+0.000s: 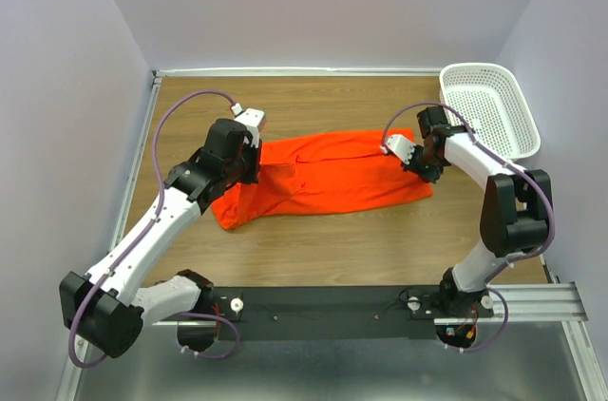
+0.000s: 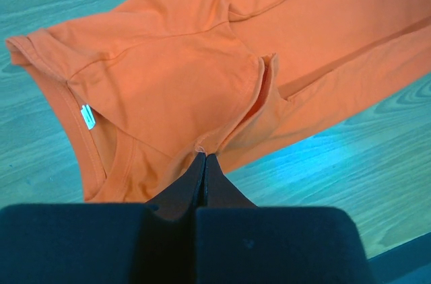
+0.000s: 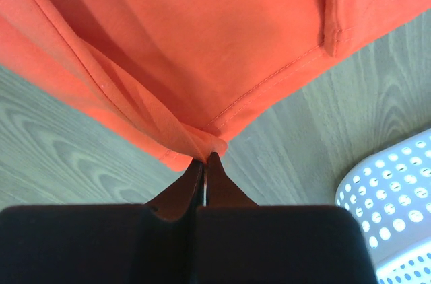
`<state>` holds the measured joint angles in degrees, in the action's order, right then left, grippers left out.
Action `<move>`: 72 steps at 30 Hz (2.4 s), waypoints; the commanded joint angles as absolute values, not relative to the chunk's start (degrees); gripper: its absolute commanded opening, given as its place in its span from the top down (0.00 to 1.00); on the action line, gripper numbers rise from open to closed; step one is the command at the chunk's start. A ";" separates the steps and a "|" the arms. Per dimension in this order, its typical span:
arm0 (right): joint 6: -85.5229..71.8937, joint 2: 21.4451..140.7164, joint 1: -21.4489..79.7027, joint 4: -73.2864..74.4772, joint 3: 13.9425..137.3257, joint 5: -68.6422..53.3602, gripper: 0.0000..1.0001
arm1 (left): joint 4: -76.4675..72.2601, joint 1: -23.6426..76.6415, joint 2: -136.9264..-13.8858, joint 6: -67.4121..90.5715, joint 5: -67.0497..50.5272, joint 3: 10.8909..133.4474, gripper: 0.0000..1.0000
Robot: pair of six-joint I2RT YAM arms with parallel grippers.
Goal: Fold and stack the t-shirts
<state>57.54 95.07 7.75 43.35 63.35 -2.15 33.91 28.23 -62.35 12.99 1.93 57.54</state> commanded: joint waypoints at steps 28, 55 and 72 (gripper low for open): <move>55.28 100.37 6.68 43.07 68.12 -1.32 0.95 | 29.62 26.10 -69.61 10.90 5.19 62.49 1.00; 55.20 100.72 6.50 43.07 67.94 -1.93 0.94 | 31.29 26.10 -80.94 5.45 -2.81 71.63 1.00; 55.02 100.99 6.50 43.07 67.76 -2.29 0.93 | 31.38 26.10 -85.78 1.06 -7.47 75.76 1.00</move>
